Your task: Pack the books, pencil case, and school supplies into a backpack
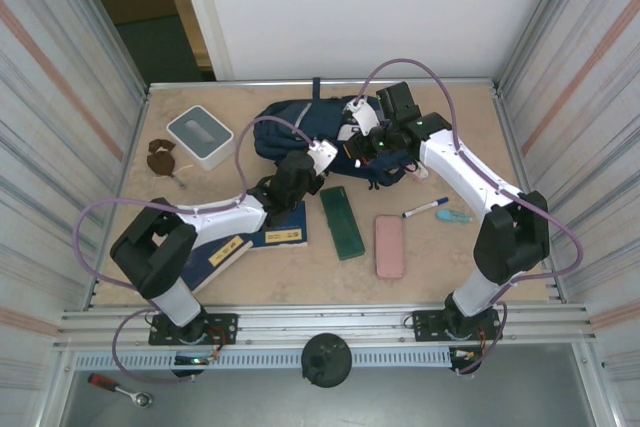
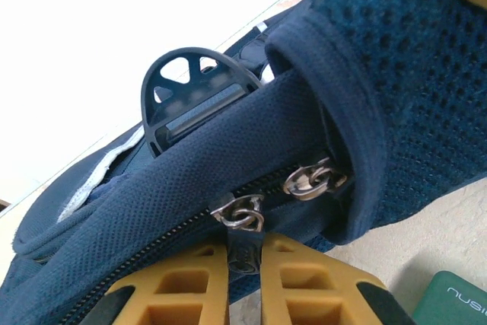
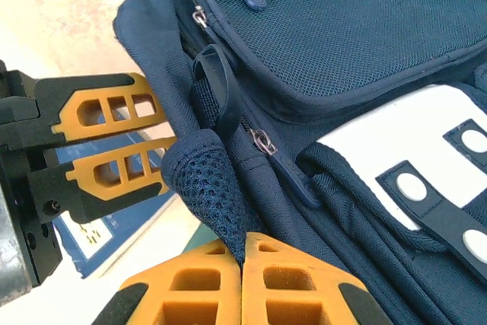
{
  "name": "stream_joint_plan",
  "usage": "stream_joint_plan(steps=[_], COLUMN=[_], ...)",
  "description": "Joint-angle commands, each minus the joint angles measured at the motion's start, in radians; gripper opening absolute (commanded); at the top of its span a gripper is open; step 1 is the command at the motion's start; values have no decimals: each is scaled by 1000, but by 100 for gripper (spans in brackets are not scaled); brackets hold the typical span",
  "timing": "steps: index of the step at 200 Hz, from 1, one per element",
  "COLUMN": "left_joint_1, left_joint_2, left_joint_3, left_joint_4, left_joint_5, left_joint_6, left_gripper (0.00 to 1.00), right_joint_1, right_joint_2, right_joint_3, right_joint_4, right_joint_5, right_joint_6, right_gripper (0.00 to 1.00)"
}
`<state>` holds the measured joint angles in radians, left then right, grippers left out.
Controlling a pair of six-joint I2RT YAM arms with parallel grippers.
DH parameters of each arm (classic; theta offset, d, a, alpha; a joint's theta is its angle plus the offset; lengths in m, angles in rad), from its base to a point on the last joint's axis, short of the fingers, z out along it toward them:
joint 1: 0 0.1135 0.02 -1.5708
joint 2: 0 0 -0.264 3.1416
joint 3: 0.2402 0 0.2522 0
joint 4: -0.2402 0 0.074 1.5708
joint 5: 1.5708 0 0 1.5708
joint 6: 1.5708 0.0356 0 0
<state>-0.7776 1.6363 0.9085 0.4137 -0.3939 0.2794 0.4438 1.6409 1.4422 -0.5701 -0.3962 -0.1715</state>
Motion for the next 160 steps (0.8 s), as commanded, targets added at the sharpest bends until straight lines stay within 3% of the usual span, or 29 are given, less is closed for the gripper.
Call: stream_joint_plan(steps=[1,71,160], left_joint_1=[28,172,322], left_joint_2=[-43,-143,-176], left_joint_3=[-20,-116,-150], left_joint_4=[24,41,25], left_joint_5=[44,373,643], left_joint_6=[-51,-213,-291], left_gripper=[0,0,0], right_joint_1=[5,26,33], right_joint_2=[-16,2,-13], right_joint_3=[11,5,-22], right_joint_4=[16,10,8], right_joint_5=[-1,80,149], right_joint_6=[-38,-102,-195], right_gripper=[0,0,0])
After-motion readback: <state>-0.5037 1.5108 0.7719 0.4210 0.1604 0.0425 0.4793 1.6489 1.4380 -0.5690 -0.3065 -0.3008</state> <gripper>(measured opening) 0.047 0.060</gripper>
